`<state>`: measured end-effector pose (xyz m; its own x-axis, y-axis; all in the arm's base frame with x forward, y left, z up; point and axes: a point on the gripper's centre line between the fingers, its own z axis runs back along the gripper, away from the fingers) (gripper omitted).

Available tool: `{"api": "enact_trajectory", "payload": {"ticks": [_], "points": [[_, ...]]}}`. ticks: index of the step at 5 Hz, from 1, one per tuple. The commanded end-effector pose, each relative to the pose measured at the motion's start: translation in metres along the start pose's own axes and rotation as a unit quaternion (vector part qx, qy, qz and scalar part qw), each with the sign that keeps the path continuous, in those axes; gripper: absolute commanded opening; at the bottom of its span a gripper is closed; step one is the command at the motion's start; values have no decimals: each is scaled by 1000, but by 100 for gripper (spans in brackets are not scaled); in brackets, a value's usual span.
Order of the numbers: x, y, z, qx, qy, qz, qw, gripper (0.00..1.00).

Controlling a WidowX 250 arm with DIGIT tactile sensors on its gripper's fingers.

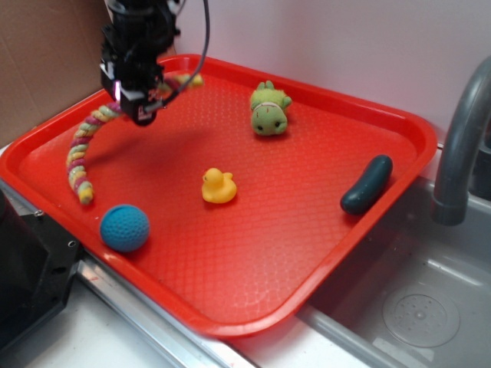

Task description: Grab the multicolored rope.

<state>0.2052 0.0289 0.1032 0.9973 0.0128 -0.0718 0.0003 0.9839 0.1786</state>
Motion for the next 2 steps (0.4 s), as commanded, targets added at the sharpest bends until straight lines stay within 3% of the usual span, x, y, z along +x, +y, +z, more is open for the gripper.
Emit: {"api": "enact_trajectory", "payload": {"ticks": [1, 2], "points": [[-35, -8, 112, -141, -74, 41, 986, 0], [-38, 0, 161, -137, -81, 32, 987, 0]]}}
